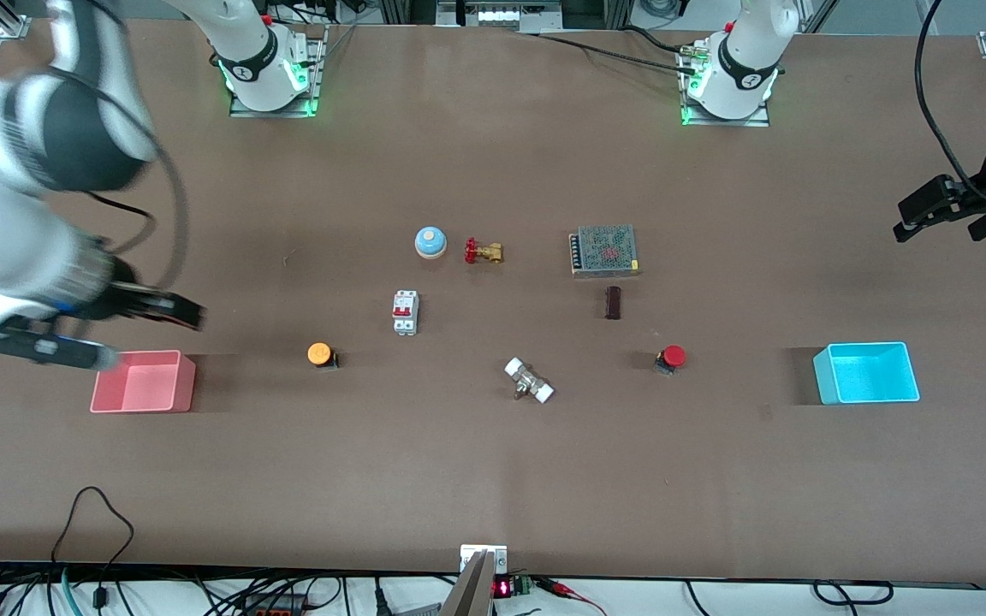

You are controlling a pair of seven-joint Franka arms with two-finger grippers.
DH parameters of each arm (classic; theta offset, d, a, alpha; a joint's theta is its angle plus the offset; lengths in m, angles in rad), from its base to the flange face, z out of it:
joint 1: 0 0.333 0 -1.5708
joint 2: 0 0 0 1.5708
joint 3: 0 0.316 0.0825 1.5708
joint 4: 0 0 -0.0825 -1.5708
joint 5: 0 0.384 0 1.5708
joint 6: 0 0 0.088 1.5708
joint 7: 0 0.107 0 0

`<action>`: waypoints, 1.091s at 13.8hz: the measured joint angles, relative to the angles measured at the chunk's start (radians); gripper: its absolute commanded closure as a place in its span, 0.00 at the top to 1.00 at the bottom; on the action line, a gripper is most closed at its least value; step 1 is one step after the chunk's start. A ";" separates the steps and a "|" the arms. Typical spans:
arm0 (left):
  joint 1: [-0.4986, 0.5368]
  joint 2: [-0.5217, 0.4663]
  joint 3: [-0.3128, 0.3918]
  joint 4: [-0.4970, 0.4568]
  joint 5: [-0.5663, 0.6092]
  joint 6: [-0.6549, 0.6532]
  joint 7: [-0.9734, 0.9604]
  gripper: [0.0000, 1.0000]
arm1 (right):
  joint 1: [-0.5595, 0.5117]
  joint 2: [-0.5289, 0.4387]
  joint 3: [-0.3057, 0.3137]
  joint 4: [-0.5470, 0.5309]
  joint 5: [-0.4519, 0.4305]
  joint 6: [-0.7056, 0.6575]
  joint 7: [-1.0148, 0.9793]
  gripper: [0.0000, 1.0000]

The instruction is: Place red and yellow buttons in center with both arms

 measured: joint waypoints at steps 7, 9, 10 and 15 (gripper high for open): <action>-0.004 -0.036 -0.010 -0.022 0.000 -0.004 -0.001 1.00 | -0.144 -0.150 0.000 -0.018 -0.017 -0.186 -0.229 1.00; -0.004 -0.050 -0.011 -0.027 0.000 -0.004 -0.001 1.00 | -0.136 -0.181 0.009 -0.048 -0.020 -0.191 -0.229 1.00; -0.004 -0.056 -0.011 -0.027 0.000 -0.004 -0.001 1.00 | -0.134 -0.194 0.011 -0.064 -0.022 -0.193 -0.229 1.00; -0.003 -0.081 -0.011 -0.028 0.012 -0.009 -0.002 1.00 | -0.134 -0.260 0.012 -0.147 -0.024 -0.196 -0.229 1.00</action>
